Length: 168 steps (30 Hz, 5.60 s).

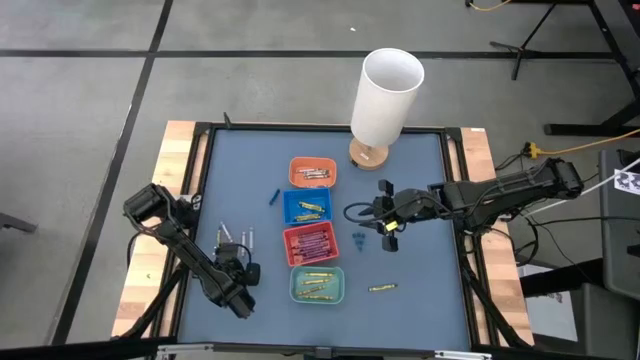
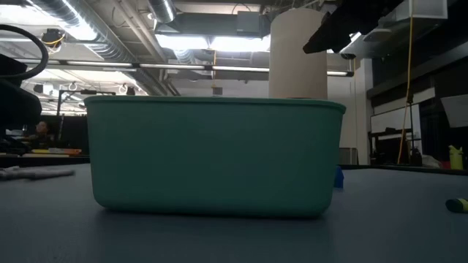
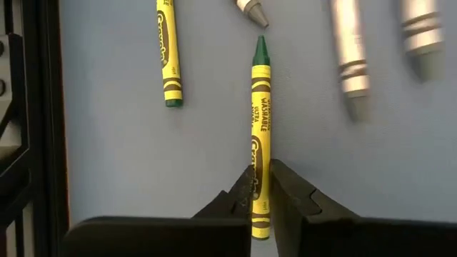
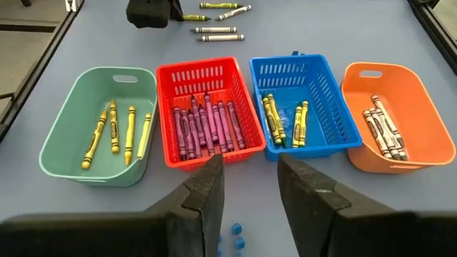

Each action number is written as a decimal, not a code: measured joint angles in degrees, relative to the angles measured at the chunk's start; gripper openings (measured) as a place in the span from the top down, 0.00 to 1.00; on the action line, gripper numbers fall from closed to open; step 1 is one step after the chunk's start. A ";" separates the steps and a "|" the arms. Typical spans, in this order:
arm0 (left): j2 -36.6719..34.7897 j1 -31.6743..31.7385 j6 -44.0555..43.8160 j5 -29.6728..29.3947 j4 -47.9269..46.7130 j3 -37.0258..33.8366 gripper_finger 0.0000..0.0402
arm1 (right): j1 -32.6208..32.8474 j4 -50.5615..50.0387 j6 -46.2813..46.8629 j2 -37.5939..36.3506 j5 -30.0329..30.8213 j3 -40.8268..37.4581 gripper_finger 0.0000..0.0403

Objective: Sort crayons
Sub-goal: Put the green crayon into the blue bin, then put the gray crayon into the orange bin

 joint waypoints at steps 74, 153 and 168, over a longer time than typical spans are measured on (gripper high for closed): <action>-10.26 38.52 102.38 -22.28 31.15 4.33 0.98 | -0.04 -10.36 0.83 0.00 4.75 -0.01 0.68; -7.76 25.72 47.51 -8.44 3.85 4.33 0.72 | 0.00 -5.62 4.48 0.09 -3.06 -4.66 0.68; -7.76 22.91 41.81 -9.79 8.76 -2.40 0.73 | 0.00 -5.57 4.50 0.09 -3.04 -4.66 0.68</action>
